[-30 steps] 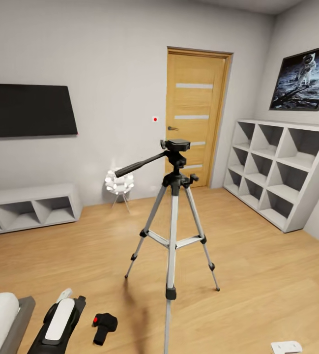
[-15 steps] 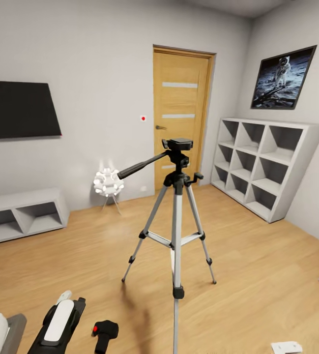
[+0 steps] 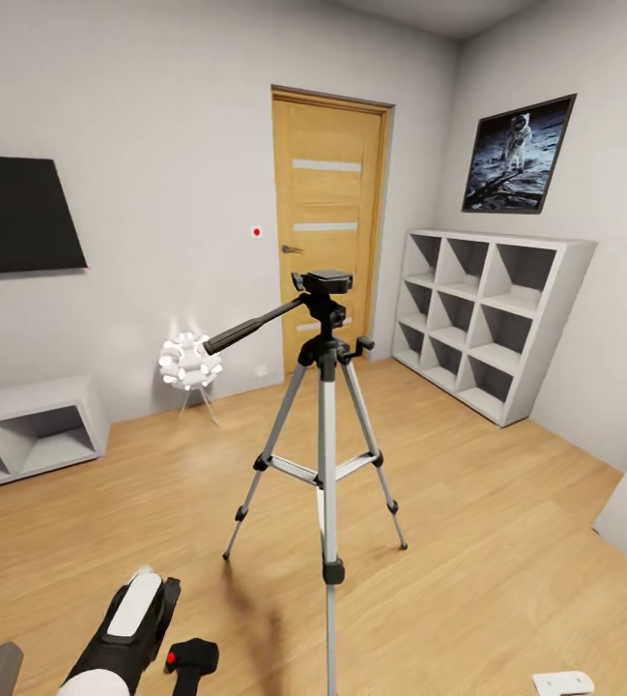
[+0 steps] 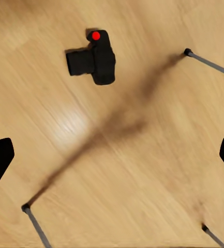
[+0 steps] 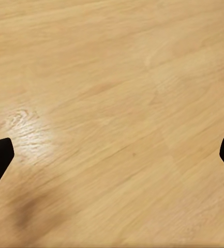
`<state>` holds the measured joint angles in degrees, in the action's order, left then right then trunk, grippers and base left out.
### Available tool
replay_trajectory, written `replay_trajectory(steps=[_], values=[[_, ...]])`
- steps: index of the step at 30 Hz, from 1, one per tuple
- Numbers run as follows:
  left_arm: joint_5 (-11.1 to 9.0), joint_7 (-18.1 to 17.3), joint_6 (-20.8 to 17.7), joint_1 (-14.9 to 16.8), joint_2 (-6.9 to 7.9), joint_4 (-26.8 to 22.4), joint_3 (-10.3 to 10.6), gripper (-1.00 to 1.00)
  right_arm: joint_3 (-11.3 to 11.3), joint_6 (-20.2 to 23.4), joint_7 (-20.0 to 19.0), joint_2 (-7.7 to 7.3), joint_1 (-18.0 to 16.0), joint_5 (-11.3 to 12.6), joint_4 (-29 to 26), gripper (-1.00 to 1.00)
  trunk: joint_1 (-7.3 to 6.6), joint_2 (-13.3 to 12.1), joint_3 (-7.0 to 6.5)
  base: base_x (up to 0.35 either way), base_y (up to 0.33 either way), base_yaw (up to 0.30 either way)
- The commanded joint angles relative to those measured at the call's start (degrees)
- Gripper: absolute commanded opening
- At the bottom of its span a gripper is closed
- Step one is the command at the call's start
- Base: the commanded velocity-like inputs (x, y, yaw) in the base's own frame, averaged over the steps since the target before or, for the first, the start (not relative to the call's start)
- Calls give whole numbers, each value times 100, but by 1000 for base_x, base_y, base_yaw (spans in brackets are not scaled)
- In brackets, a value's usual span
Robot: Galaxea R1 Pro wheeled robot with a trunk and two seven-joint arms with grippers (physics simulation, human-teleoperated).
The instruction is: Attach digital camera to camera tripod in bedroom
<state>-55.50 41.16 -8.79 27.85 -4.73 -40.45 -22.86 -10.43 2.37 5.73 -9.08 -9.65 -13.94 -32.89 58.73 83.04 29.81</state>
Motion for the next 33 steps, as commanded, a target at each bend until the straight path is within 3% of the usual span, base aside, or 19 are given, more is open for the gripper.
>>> replay_trajectory(steps=[1,4,6,11,16,27,33], values=[[-51,19,127,222,10,320,-35,100,-9,25,7,2,-2,-57,-7,100,0,4,7,0,4,-39],[-143,17,724,928,60,1419,-15,100,-10,62,9,1,0,-57,-7,100,0,4,7,0,3,-25],[-172,47,1031,1267,59,1894,-3,100,-11,109,11,-2,1,-57,-7,100,0,4,8,0,1,-14],[-213,168,1365,1641,37,2392,10,100,-11,181,14,-4,4,-57,-7,100,0,4,8,0,1,-8],[-233,352,1521,1831,33,2568,12,100,-11,223,15,-5,14,-55,-7,100,88,164,80,0,0,-3],[-235,732,1550,2057,108,2451,9,100,-11,242,32,13,178,-49,-81,100,329,605,277,0,0,0],[-48,980,1513,2258,111,2437,116,100,-16,241,39,9,199,-48,-95,100,461,846,385,0,0,0]])
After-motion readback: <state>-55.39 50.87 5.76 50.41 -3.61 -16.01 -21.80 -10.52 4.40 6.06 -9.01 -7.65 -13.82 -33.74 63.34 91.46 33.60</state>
